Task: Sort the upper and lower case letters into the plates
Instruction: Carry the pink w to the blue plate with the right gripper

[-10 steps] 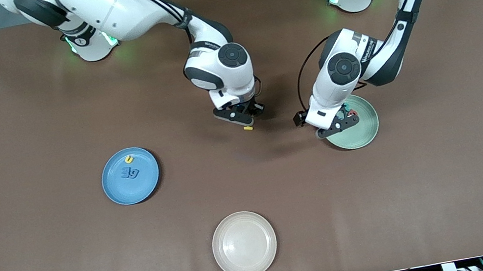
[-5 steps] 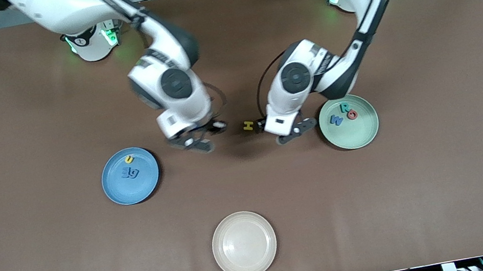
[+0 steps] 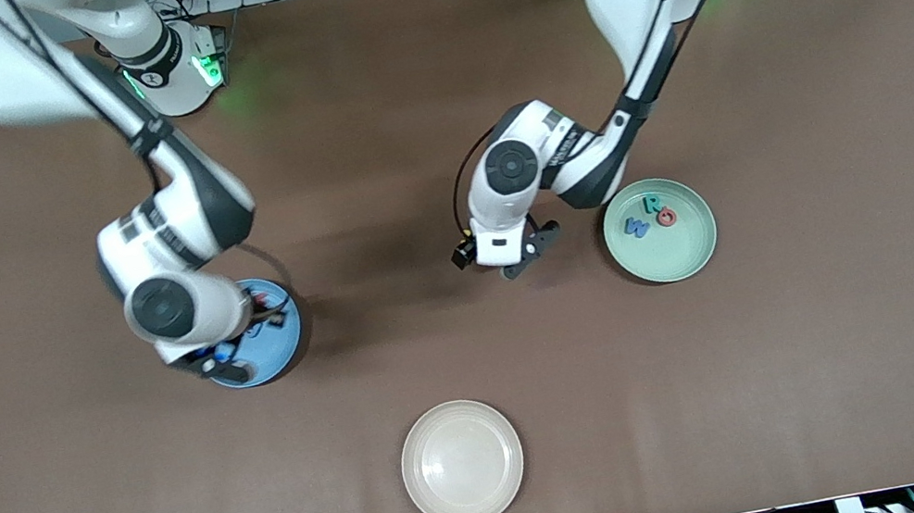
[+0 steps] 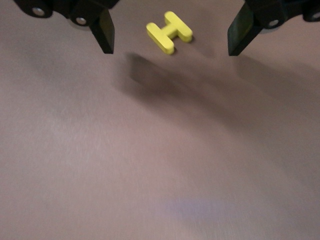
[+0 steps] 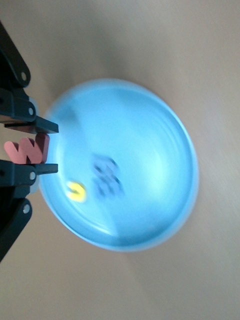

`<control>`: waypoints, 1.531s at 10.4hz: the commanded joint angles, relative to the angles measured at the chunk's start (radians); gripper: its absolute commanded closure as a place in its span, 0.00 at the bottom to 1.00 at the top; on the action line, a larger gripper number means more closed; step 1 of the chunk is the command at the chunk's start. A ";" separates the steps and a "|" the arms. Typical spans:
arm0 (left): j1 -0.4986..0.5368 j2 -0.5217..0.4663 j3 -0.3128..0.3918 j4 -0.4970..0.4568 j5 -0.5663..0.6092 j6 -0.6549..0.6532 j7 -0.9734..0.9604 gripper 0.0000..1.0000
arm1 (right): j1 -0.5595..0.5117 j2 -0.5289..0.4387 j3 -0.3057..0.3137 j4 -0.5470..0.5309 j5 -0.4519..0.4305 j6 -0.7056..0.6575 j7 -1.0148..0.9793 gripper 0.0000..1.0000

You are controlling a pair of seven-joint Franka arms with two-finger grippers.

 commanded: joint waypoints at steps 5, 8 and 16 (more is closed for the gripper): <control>-0.085 0.058 0.069 0.044 -0.014 -0.003 -0.223 0.00 | 0.012 0.035 -0.066 -0.005 0.030 0.137 -0.042 0.46; -0.096 0.058 0.070 0.050 -0.009 -0.003 -0.246 0.00 | 0.020 -0.085 -0.058 -0.011 0.076 0.079 -0.052 0.25; -0.108 0.057 0.070 0.052 -0.007 -0.005 -0.441 0.05 | -0.004 -0.477 -0.047 -0.003 0.189 -0.103 -0.277 0.00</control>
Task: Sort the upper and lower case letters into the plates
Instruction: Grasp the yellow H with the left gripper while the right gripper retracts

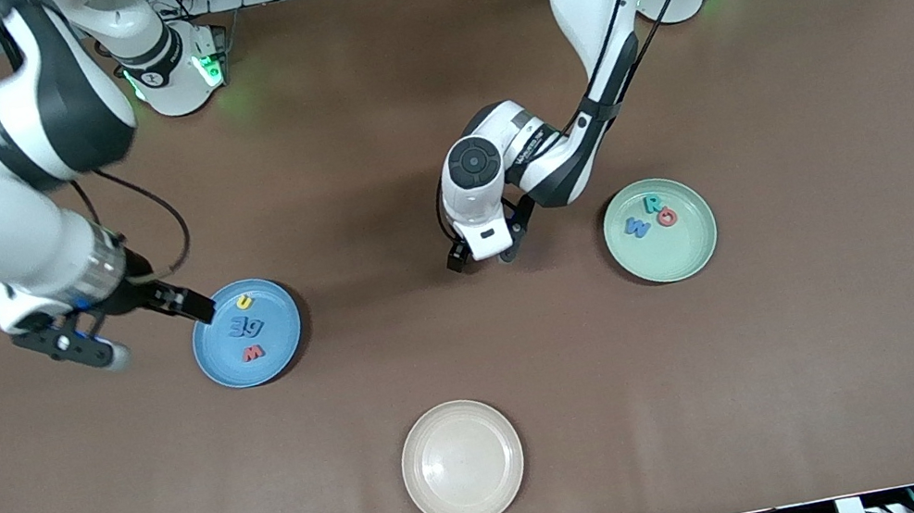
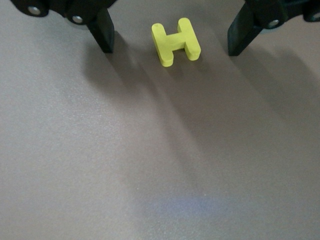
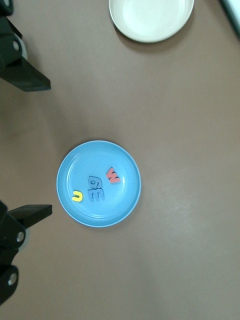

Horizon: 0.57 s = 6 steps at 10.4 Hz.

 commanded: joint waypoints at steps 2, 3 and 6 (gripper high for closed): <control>-0.014 0.021 0.011 0.021 -0.002 -0.005 -0.023 0.32 | -0.050 -0.128 -0.001 -0.020 0.026 -0.079 -0.209 0.00; -0.014 0.021 0.011 0.021 0.000 -0.005 -0.020 0.37 | -0.054 -0.137 -0.007 0.003 0.024 -0.132 -0.257 0.00; -0.019 0.021 0.011 0.021 0.018 -0.004 -0.017 0.45 | -0.053 -0.148 -0.073 0.089 0.014 -0.295 -0.395 0.00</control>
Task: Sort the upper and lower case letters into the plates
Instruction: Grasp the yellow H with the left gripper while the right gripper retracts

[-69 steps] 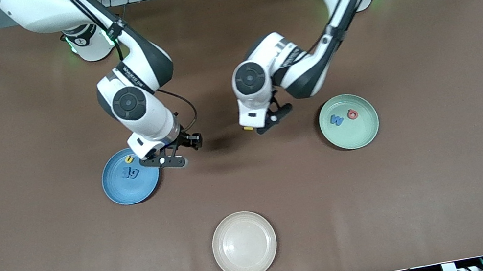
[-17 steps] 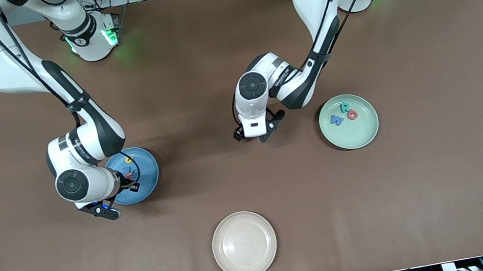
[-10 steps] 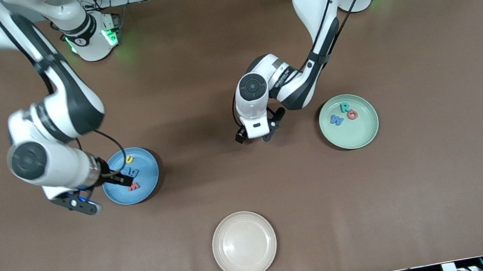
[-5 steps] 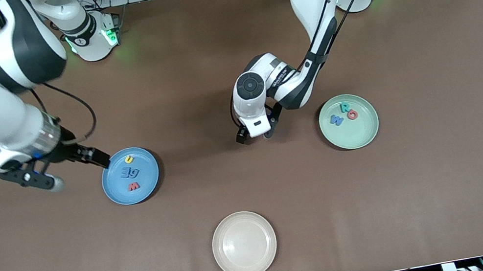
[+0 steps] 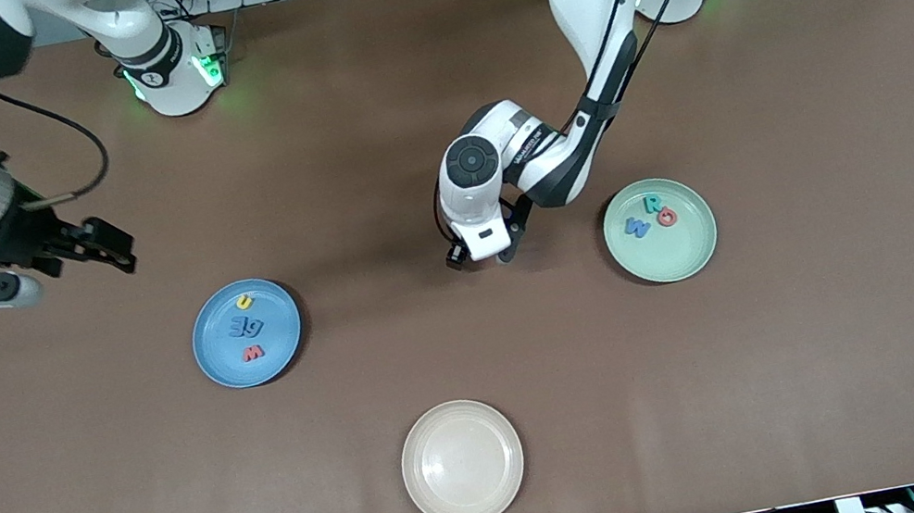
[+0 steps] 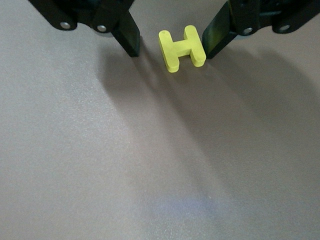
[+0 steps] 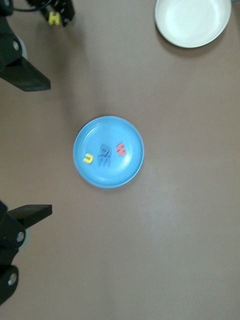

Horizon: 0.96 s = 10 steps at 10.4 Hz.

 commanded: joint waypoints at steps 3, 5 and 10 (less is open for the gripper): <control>-0.015 0.021 0.010 0.009 0.017 -0.003 -0.013 0.63 | -0.010 -0.011 -0.065 0.070 0.010 -0.083 -0.132 0.00; -0.010 0.020 0.010 0.009 0.020 -0.005 -0.006 0.72 | -0.007 -0.019 -0.087 0.070 0.009 -0.083 -0.163 0.00; 0.039 -0.006 0.010 0.081 0.009 -0.202 0.165 0.84 | -0.005 -0.039 -0.098 0.070 0.012 -0.075 -0.223 0.00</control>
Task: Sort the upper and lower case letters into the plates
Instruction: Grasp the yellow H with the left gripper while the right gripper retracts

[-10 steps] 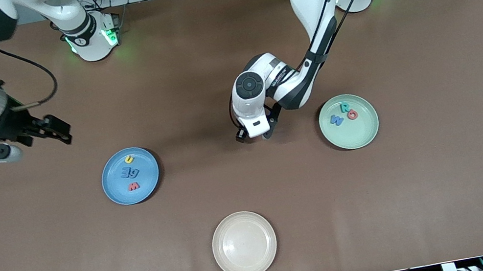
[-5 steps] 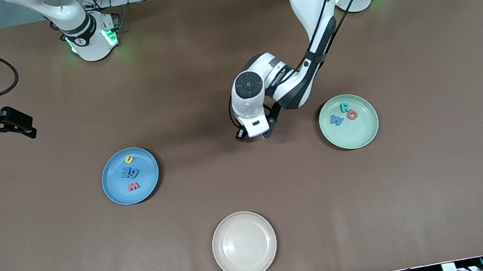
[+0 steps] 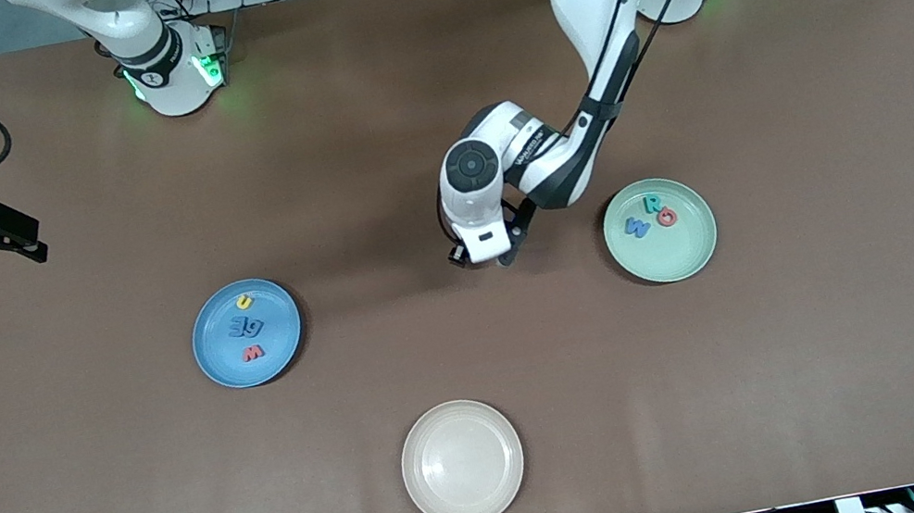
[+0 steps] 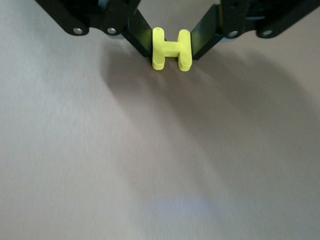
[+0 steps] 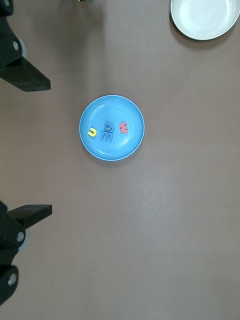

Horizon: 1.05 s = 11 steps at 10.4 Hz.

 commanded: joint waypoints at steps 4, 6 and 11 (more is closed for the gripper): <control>0.078 -0.045 -0.006 0.038 0.001 -0.194 0.255 0.90 | 0.015 -0.021 -0.013 -0.001 0.015 -0.010 -0.019 0.00; 0.090 -0.068 -0.007 0.034 0.000 -0.221 0.287 0.91 | 0.023 -0.021 -0.013 -0.001 0.013 -0.012 -0.019 0.00; 0.256 -0.256 -0.006 -0.130 0.016 -0.358 0.785 0.94 | 0.024 -0.029 0.001 -0.007 0.013 -0.015 -0.019 0.00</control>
